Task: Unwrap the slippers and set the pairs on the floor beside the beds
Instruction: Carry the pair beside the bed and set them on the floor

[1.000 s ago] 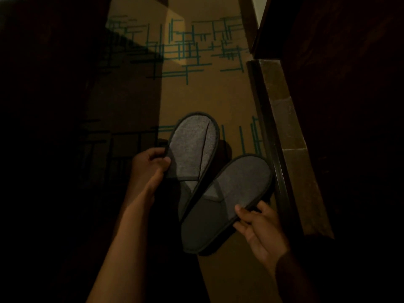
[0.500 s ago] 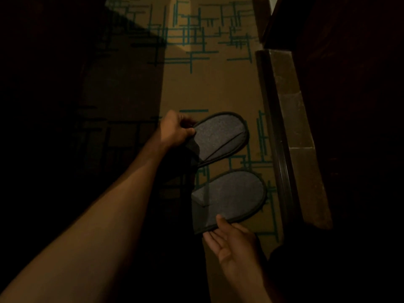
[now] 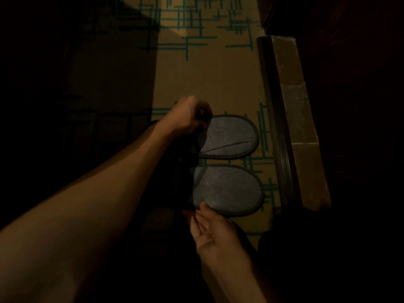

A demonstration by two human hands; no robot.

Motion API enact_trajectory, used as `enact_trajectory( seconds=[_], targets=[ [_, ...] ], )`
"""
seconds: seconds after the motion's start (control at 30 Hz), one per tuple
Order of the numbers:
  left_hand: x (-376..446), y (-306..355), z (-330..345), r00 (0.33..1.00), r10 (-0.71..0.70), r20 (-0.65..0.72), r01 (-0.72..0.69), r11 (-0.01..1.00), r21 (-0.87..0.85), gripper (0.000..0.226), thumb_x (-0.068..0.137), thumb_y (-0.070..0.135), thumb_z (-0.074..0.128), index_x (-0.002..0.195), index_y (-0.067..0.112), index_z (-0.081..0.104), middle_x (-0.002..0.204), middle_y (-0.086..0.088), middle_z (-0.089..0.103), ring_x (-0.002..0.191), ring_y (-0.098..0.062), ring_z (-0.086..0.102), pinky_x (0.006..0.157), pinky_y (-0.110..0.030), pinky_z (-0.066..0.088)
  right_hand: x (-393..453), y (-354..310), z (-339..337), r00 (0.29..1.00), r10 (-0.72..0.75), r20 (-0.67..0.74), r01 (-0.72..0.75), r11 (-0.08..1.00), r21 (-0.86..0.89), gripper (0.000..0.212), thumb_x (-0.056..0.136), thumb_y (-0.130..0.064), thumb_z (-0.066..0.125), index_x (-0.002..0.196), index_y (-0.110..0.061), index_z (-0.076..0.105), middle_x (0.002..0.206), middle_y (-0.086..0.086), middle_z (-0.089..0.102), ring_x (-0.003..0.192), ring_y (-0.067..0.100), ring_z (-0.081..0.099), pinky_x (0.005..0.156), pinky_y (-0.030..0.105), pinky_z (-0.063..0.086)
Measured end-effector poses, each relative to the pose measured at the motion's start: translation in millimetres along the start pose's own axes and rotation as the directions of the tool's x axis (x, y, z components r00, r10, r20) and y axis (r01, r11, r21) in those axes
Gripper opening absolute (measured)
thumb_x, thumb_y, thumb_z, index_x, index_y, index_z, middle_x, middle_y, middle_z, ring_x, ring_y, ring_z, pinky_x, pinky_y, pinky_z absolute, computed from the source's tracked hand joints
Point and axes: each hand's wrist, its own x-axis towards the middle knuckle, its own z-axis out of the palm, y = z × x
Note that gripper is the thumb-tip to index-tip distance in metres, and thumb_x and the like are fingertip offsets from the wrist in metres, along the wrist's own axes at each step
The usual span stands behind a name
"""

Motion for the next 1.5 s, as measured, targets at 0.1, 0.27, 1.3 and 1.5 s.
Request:
enact_trajectory(
  seconds=[0.1, 0.27, 1.3, 1.5],
  targets=[
    [-0.6, -1.5, 7.9, 0.998, 0.006, -0.068, -0.002, 0.998, 0.058, 0.031, 0.078, 0.006, 0.077, 0.109, 0.007, 0.074, 0.1, -0.014, 0.074, 0.093, -0.023, 0.067, 0.076, -0.023, 0.044, -0.3, -6.0, 10.7, 0.998, 0.044, 0.037, -0.044, 0.999, -0.013, 0.017, 0.092, 0.001, 0.062, 0.107, 0.008, 0.059, 0.117, 0.026, 0.062, 0.127, 0.036, 0.055, 0.077, 0.034, 0.056],
    [-0.7, -3.7, 11.9, 0.995, 0.018, -0.096, -0.01, 0.997, 0.079, 0.029, 0.08, 0.007, 0.077, 0.109, 0.006, 0.074, 0.104, -0.016, 0.073, 0.097, -0.027, 0.067, 0.077, -0.028, 0.048, 0.4, -7.9, 12.9, 0.998, 0.04, 0.041, -0.039, 0.999, -0.033, 0.03, 0.091, 0.001, 0.063, 0.118, 0.011, 0.058, 0.113, 0.026, 0.063, 0.123, 0.037, 0.058, 0.085, 0.036, 0.05],
    [-13.5, -1.5, 22.6, 0.967, 0.0, -0.256, 0.016, 0.998, 0.062, 0.031, 0.079, 0.006, 0.075, 0.11, 0.002, 0.071, 0.11, -0.02, 0.068, 0.102, -0.034, 0.063, 0.084, -0.036, 0.05, 4.4, -15.2, 5.9, 0.993, 0.085, 0.076, -0.044, 0.903, -0.427, 0.028, 0.096, -0.034, 0.059, 0.091, -0.006, 0.061, 0.088, 0.01, 0.069, 0.08, 0.023, 0.067, 0.068, 0.032, 0.053],
    [-54.1, 3.3, 22.2, 0.93, -0.147, -0.336, 0.162, 0.987, 0.018, 0.019, 0.084, 0.007, 0.068, 0.101, -0.001, 0.07, 0.105, -0.024, 0.064, 0.1, -0.037, 0.059, 0.08, -0.035, 0.044, -12.0, -16.3, -14.4, 0.99, 0.078, 0.119, 0.012, 0.787, -0.616, 0.03, 0.101, -0.038, 0.047, 0.104, -0.012, 0.061, 0.1, 0.005, 0.07, 0.085, 0.02, 0.068, 0.077, 0.034, 0.051]
  ],
)
